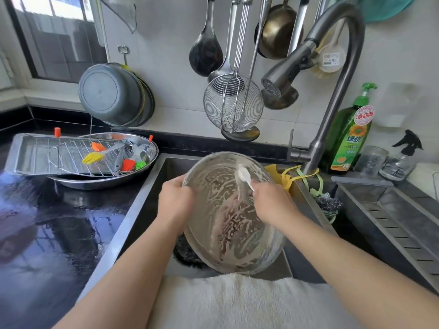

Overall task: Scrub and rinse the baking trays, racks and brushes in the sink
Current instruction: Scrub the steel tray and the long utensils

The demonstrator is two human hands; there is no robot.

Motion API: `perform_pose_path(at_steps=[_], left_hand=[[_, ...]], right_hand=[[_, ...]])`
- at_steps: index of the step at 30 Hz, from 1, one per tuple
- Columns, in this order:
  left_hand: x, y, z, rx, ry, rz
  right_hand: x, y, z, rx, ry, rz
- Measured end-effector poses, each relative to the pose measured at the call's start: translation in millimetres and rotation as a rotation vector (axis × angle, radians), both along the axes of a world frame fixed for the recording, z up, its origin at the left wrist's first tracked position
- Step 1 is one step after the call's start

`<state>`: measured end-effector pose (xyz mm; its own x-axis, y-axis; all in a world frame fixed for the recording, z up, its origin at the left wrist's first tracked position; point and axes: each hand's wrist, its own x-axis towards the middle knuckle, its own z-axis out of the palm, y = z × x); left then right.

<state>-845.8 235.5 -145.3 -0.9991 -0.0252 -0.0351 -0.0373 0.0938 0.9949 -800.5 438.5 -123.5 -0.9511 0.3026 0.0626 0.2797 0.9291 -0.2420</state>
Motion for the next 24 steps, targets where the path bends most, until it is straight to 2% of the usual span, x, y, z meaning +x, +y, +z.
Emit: perform_pose_path(at_steps=[2, 5, 8, 11, 12, 15, 17, 21, 24], left_hand=[[4, 4, 1, 0.014, 0.028, -0.077], [-1, -1, -3, 0.045, 0.031, -0.062], [-7, -7, -7, 0.006, 0.011, -0.008], [-7, -5, -11, -0.25, 0.065, -0.011], [-8, -5, -13, -0.306, 0.059, -0.023], [-12, -4, -25, -0.403, -0.04, -0.105], [-14, -2, -30, -0.496, -0.041, -0.16], [-4, 10, -28, -0.653, -0.006, -0.292], [-7, 20, -19, -0.992, -0.034, -0.315]], right_hand=[[-6, -16, 2, -0.133, 0.026, 0.048], [22, -49, -9, -0.296, -0.11, 0.384], [43, -32, -13, -0.132, -0.33, 0.485], [52, 12, -32, 0.107, -0.596, 0.385], [56, 23, -37, 0.098, -0.581, 0.319], [56, 50, -34, -0.312, -0.327, 0.172], [51, 66, -32, -0.485, -0.146, 0.127], [47, 64, -40, -0.538, -0.106, 0.166], [40, 67, -44, -0.594, -0.03, 0.14]])
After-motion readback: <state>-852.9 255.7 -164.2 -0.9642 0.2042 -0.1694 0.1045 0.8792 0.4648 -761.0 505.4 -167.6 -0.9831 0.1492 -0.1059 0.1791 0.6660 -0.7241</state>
